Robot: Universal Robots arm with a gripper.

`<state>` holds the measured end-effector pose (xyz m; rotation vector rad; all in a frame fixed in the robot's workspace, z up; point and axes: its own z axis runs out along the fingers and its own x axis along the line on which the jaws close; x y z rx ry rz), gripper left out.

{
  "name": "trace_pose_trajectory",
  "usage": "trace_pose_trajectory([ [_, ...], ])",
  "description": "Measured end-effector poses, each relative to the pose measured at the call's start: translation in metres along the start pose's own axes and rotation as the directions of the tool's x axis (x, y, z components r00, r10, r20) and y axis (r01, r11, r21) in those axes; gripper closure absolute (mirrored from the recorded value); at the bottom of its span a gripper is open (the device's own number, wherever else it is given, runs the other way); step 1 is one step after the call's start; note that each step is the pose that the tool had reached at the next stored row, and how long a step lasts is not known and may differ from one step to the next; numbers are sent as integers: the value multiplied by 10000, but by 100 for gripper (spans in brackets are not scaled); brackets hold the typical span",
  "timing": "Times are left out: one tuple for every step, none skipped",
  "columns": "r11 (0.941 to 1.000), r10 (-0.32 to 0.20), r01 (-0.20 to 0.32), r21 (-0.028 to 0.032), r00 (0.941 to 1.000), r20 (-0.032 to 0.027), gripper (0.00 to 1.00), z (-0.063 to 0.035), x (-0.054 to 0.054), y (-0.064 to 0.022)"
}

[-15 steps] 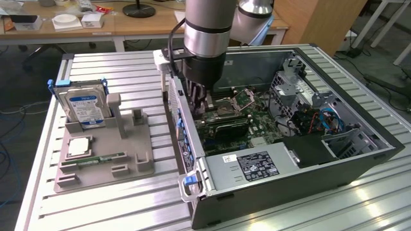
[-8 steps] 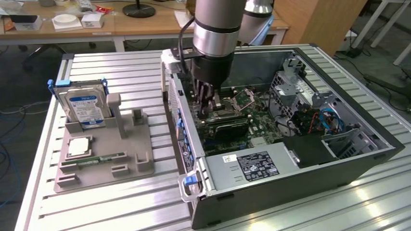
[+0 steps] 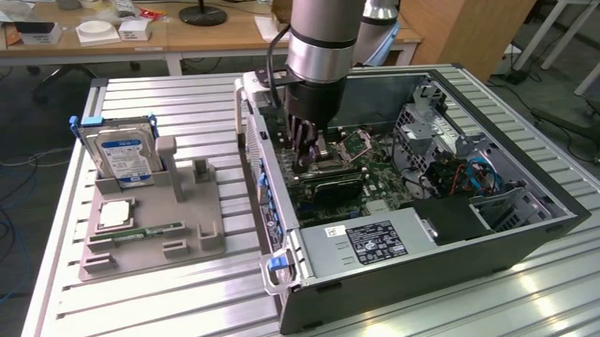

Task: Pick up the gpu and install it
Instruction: 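Press down on the gpu until it lock into place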

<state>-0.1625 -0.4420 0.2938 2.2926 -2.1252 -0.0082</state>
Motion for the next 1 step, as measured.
trace_pose_trajectory([
  [10000,0,0,0,10000,0,90,0,0,0],
])
